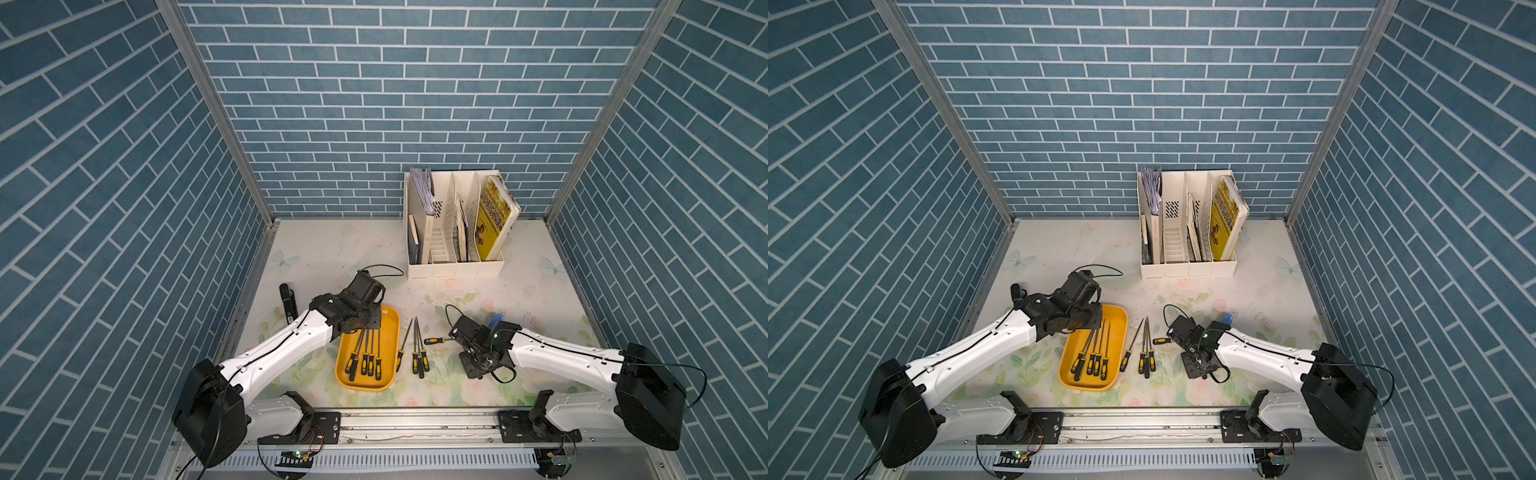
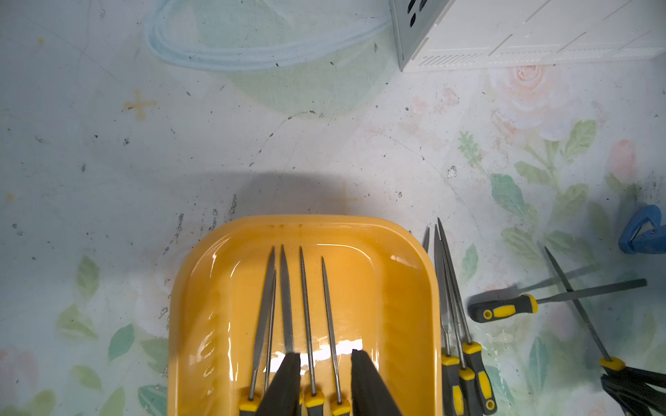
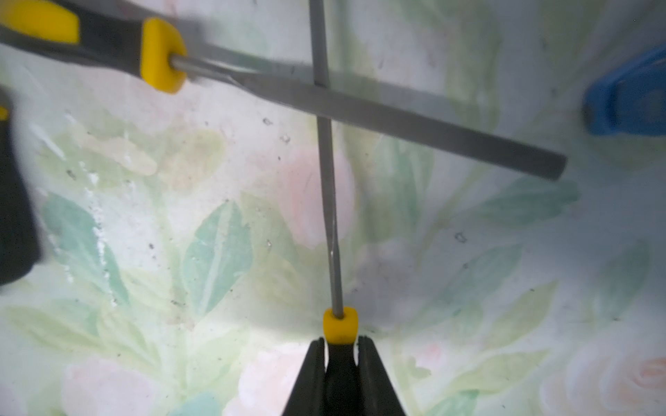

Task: Put the file tool into the storage box
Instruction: Pick up the file tool from the center of the board.

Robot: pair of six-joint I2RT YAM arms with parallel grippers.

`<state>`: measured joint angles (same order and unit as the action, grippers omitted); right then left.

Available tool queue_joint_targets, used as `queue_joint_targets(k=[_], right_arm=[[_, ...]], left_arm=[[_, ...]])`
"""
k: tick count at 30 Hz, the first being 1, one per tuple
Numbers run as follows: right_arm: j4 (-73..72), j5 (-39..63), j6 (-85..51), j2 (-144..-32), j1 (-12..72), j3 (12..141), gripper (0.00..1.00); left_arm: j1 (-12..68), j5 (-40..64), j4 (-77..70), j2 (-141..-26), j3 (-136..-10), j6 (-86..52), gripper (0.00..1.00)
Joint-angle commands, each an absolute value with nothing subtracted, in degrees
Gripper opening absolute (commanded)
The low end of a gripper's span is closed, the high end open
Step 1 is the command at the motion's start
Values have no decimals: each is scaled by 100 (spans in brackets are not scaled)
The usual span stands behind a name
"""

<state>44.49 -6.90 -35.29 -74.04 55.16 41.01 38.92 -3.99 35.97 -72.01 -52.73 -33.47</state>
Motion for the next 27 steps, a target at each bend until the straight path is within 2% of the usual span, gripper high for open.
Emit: queue_joint_targets(k=[1,7,16,27], right_arm=[[4597,-680,-3178,-7392,5487,4508,4],[4210,-345,-3068,-7369,5507,4632,3],[4466,-744,-3026,-7278,5506,5247,2],[4667,-646,-2961,-7074,5484,5573,2]], left_arm=[[3911,-387,3562,-7262,-5415,-3350,29],[3911,-269,3431,-7239,-5320,-3418,29],[3911,-53,3244,-7253,-5282,-3459,30],[3942,185,3095,-7293,-5317,-3497,29]])
